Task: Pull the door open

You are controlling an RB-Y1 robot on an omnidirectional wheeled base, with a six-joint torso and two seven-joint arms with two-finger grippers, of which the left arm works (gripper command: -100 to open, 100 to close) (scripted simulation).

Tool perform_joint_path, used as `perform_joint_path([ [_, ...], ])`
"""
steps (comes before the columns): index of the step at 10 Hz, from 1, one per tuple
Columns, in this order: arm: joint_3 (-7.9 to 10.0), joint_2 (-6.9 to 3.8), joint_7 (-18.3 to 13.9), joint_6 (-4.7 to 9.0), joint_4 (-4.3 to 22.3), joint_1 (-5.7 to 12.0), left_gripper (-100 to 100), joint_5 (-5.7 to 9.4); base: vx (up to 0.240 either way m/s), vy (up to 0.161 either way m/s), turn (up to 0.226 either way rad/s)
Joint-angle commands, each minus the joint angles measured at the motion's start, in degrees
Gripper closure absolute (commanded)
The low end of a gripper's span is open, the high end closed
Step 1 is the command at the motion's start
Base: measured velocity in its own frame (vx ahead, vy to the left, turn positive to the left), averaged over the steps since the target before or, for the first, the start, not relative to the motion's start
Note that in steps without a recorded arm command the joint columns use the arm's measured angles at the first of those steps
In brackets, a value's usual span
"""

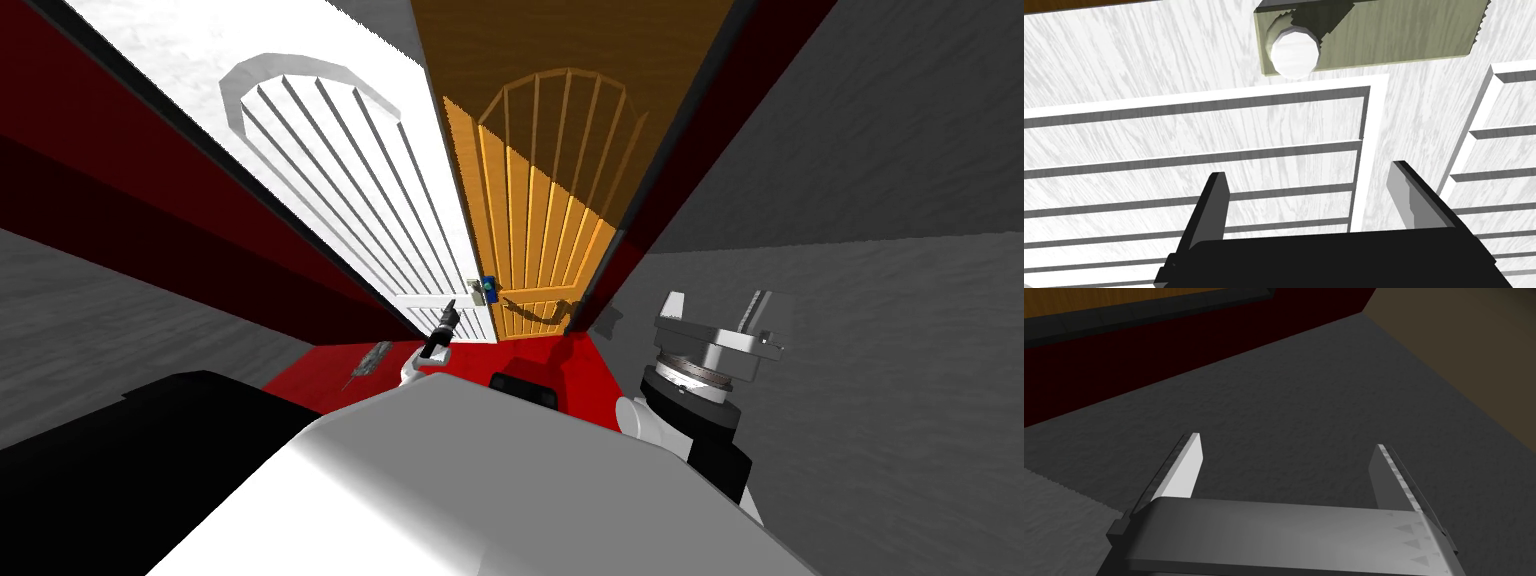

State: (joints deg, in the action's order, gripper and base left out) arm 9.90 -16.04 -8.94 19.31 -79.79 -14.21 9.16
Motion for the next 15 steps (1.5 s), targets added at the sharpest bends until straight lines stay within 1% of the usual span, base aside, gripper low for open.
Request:
perform_joint_path([
  [1, 1.68, -0.60, 0.14, -0.12, 1.40, -0.65, -100, 0.22, -0.072, 0.100, 0.171],
  [3, 3.51, -1.09, 0.42, -0.38, 2.91, -0.90, -100, 0.40, -0.013, 0.124, 0.105],
  [4, 3.70, -1.07, 0.51, -0.41, 3.19, -0.63, -100, 0.39, 0.102, 0.122, 0.047],
  [7, 3.12, -0.65, 0.64, -0.38, 3.18, 0.56, -100, 0.22, 0.169, 0.035, -0.062],
  [9, 2.15, -0.15, 0.69, -0.29, 2.83, 1.72, -100, 0.04, 0.225, -0.011, -0.118],
  [11, 0.53, 0.63, 0.73, -0.14, 2.15, 3.38, -100, -0.25, 0.234, -0.095, -0.174],
  [12, 1.02, 0.20, 0.54, -0.05, 2.40, 2.64, -100, -0.10, 0.119, -0.035, -0.035],
  [13, 1.02, 0.20, 0.54, -0.05, 2.40, 2.64, 100, -0.10, -0.016, 0.003, 0.036],
  [15, 1.02, 0.20, 0.54, -0.05, 2.40, 2.64, 100, -0.10, -0.038, 0.012, -0.015],
])
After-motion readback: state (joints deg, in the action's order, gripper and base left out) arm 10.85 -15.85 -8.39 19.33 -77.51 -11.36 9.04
